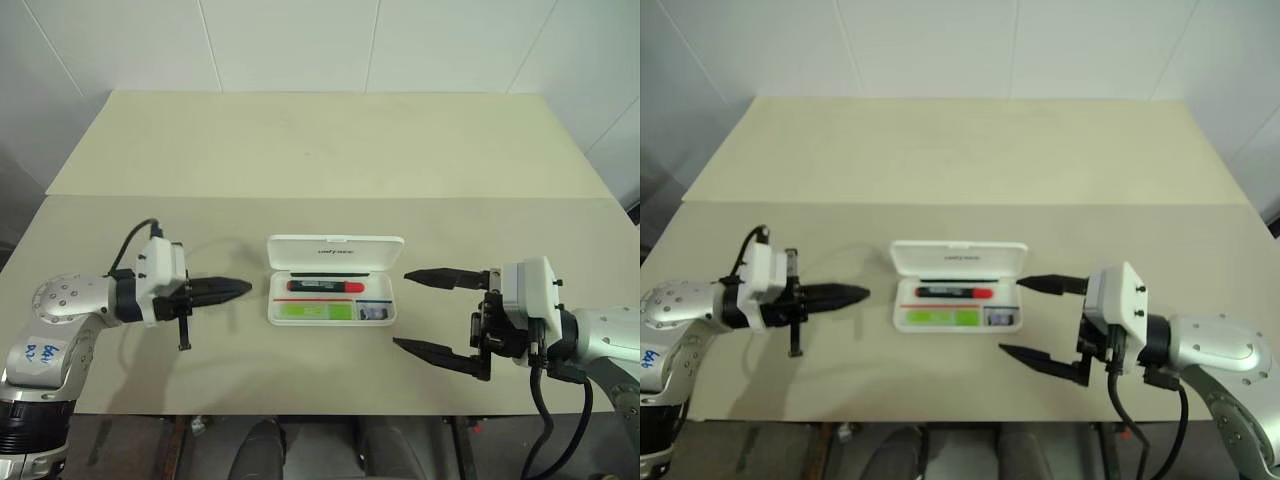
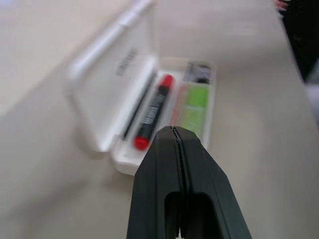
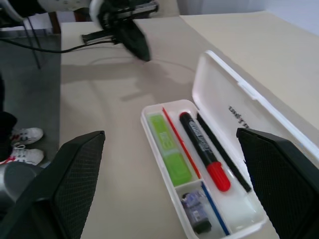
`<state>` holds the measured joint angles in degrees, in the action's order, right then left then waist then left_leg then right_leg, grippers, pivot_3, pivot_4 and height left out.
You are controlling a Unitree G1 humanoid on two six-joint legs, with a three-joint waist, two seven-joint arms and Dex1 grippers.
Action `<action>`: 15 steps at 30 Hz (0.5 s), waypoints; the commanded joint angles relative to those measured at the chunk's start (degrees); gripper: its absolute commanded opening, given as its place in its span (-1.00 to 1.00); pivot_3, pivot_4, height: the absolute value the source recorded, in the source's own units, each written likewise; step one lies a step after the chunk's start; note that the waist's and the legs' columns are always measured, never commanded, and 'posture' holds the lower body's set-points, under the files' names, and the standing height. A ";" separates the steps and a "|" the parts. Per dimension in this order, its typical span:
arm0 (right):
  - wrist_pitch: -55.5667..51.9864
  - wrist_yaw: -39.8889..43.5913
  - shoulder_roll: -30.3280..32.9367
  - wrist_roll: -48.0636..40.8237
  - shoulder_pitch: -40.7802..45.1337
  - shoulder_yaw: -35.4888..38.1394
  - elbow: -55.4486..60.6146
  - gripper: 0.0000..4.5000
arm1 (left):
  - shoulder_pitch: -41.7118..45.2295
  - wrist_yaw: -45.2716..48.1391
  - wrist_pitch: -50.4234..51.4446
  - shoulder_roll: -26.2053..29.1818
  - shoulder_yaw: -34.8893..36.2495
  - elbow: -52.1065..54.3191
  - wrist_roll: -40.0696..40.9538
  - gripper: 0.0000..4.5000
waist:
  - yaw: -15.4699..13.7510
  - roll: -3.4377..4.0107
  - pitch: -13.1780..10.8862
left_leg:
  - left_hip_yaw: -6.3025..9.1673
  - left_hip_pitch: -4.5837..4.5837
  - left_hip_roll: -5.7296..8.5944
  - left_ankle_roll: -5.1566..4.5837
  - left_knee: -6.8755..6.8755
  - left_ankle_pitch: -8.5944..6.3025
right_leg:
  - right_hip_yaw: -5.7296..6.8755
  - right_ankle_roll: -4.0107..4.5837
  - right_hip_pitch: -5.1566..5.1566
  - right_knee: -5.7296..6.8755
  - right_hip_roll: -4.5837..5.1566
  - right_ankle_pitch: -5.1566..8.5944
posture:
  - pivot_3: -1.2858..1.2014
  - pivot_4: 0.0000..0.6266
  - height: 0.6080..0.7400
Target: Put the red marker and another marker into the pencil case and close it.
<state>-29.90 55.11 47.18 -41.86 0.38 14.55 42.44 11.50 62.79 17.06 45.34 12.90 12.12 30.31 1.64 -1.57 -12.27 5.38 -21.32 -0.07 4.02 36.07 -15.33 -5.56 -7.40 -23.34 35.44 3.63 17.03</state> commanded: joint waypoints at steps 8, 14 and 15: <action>3.50 1.79 0.43 3.16 0.93 -2.51 -2.90 1.00 | 6.89 -15.05 8.55 -2.60 5.69 -6.18 2.16 -0.99 | -0.02 -0.03 0.00 | 0.02 0.03 0.01 0.00 -0.02 0.00 | 0.03 -0.42 0.01 0.02 0.01 -0.23 | 0.03 -0.52 1.00; 4.03 1.12 -0.19 4.16 3.45 -4.77 -3.68 1.00 | 13.51 -15.83 7.82 -5.55 -5.83 -10.71 -5.50 -0.99 | -0.17 -0.05 0.01 | 0.04 -0.02 0.05 0.02 0.02 0.01 | 0.03 -0.71 0.02 -0.05 0.02 -0.41 | 0.03 -0.52 1.00; 4.07 0.92 -0.29 4.29 3.79 -5.03 -3.75 1.00 | 14.99 -15.79 7.48 -6.35 -7.49 -12.13 -6.67 -0.99 | -0.16 -0.05 0.01 | 0.04 -0.04 0.06 0.02 0.02 0.01 | 0.03 -0.73 0.02 -0.06 0.02 -0.42 | 0.03 -0.52 1.00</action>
<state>-26.95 56.55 47.06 -37.62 3.54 9.21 38.02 24.47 47.06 25.62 39.17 6.86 0.55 25.33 1.48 -1.62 -12.26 5.42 -21.38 -0.01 4.04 36.08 -15.31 -5.53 -8.17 -23.34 35.38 3.64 16.60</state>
